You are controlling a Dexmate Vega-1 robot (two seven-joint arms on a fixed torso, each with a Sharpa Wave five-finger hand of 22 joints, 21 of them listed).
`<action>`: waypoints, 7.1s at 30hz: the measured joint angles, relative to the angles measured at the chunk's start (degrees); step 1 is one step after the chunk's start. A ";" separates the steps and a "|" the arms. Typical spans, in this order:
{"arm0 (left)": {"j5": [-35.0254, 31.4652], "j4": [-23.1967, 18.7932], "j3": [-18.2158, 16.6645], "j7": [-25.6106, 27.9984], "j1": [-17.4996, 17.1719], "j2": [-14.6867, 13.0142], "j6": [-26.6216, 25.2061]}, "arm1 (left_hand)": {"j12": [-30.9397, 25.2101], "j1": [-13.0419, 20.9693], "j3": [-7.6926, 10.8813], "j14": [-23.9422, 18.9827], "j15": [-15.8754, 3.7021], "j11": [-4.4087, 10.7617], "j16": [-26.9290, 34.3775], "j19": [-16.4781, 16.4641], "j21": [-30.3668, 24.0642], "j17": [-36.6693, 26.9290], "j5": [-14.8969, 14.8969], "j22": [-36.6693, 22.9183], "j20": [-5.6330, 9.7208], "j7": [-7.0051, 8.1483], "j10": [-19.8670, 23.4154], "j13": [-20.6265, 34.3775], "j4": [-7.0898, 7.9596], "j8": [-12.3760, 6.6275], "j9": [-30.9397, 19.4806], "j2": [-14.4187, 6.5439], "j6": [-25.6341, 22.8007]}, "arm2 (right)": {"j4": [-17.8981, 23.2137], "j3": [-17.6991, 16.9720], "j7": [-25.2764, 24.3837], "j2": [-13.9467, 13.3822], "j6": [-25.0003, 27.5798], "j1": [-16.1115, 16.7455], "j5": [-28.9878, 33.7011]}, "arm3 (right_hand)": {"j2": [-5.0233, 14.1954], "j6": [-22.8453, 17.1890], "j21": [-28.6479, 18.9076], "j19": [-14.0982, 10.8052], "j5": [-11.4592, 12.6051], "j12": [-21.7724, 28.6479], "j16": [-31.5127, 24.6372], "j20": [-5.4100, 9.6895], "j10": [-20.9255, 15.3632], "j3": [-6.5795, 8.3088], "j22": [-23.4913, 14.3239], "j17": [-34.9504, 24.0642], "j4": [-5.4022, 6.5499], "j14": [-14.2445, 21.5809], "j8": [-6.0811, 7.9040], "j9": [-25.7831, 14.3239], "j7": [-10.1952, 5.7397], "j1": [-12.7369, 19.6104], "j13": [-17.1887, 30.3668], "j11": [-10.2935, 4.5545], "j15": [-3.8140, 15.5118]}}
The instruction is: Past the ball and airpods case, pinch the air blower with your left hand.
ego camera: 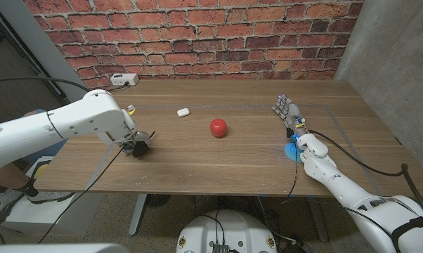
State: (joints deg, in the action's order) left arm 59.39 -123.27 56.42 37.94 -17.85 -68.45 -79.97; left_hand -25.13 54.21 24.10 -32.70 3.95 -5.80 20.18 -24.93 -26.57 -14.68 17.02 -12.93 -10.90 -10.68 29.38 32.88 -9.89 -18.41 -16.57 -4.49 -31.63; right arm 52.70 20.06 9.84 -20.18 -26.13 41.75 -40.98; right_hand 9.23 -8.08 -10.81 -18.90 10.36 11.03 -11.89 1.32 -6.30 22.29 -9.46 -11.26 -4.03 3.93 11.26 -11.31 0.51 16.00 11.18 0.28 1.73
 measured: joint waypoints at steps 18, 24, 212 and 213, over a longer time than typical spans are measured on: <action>0.58 -0.75 -3.48 3.94 -2.81 0.48 -0.01 | -1.83 1.30 -0.27 -2.11 -1.50 1.81 0.89 -1.69 -1.41 -0.37 0.44 0.01 1.08 1.27 2.47 1.52 0.26 -1.32 -1.60 -0.17 -3.38 | 0.77 -0.02 -0.30 -0.17 0.23 0.27 -0.05 | 0.00 0.00 0.00 0.01 0.00 0.00 0.00 0.01 0.00 0.00 0.00 -0.07 0.00 0.00 0.00 0.00 0.00 0.00 0.00 0.00 0.00; 0.58 -1.53 -6.63 3.94 -5.49 0.95 -0.01 | -2.26 1.59 -0.27 -2.11 -1.50 1.81 0.89 -1.66 -1.62 -0.37 0.44 0.01 1.10 1.27 2.47 1.79 0.26 -1.32 -1.92 0.12 -3.37 | 0.77 -0.02 -0.29 -0.17 0.33 0.27 -0.04 | 0.00 0.00 0.00 0.01 0.00 0.00 0.00 0.01 0.00 -0.17 0.00 -0.07 0.17 0.00 0.00 0.00 0.00 0.00 0.00 0.00 0.00; -11.08 23.87 -36.39 -30.65 -29.36 29.03 59.34 | -0.71 0.13 0.39 0.83 -1.87 3.04 -2.43 2.94 -3.78 -1.70 5.41 0.96 3.22 3.91 -0.85 3.90 1.52 0.74 -5.69 -0.69 -3.13 | 14.50 -0.33 -5.41 -4.58 2.77 8.29 0.48 | 0.00 0.00 0.00 0.01 0.00 0.00 0.01 0.01 0.00 -0.39 -0.27 -0.05 -0.07 0.00 0.00 0.00 0.00 0.00 0.00 0.00 0.00; -10.97 24.07 -36.36 -30.80 -29.22 28.99 59.34 | -0.71 0.13 0.39 1.01 -1.69 2.81 -2.43 2.96 -3.78 -1.70 5.45 0.96 3.20 3.71 -1.07 3.90 1.52 0.74 -5.68 -0.70 -2.93 | 14.51 -0.32 -5.48 -4.47 2.68 8.30 0.47 | 0.00 0.00 0.00 0.01 0.00 0.00 0.01 0.01 0.00 -0.39 -0.27 -0.05 -0.07 0.00 0.00 0.00 0.00 0.00 0.00 0.00 0.00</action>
State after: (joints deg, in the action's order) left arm 48.43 -99.19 20.06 7.14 -47.07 -39.46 -20.63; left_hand -25.83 54.34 24.50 -31.69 2.26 -2.98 17.75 -21.97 -30.35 -16.38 22.47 -11.98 -7.70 -6.97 28.31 36.78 -8.37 -17.67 -22.25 -5.19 -34.56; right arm 67.21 19.74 4.35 -24.65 -23.44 50.05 -40.51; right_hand 9.22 -8.08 -10.81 -18.89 10.36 11.03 -11.88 1.33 -6.30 21.89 -9.73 -11.31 -4.10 3.93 11.26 -11.31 0.51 16.00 11.18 0.28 1.73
